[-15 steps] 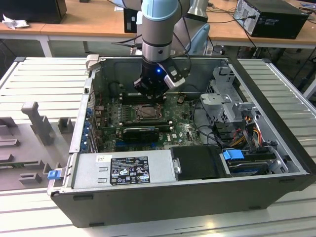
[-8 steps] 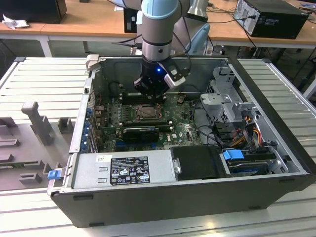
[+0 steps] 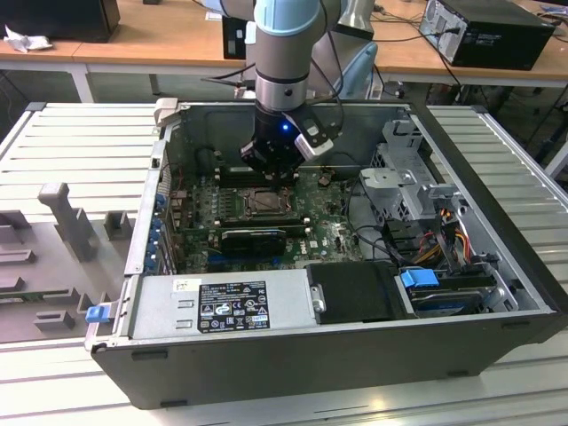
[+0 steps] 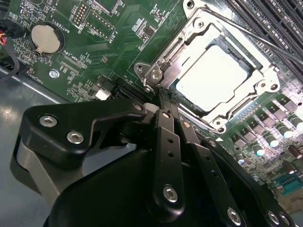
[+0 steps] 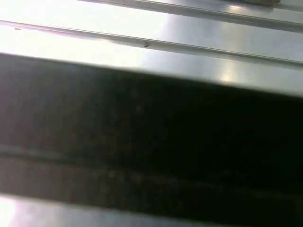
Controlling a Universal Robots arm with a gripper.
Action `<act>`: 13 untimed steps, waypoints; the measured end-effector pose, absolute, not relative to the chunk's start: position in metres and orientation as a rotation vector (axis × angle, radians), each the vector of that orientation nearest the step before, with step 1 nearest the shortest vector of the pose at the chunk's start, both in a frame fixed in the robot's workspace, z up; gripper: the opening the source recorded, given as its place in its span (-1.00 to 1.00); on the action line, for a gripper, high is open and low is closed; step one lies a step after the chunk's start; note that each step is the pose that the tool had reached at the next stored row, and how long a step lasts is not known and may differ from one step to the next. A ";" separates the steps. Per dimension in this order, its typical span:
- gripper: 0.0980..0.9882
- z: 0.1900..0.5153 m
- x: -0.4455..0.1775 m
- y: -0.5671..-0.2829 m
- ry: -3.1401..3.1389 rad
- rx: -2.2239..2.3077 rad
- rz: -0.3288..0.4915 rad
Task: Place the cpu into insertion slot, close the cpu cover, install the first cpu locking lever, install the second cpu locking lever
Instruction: 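Install the first cpu locking lever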
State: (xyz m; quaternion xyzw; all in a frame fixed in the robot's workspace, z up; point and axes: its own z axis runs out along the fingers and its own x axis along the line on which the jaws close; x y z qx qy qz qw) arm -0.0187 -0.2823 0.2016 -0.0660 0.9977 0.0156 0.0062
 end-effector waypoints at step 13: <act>-0.98 0.218 -0.018 -0.283 3.121 -0.207 0.052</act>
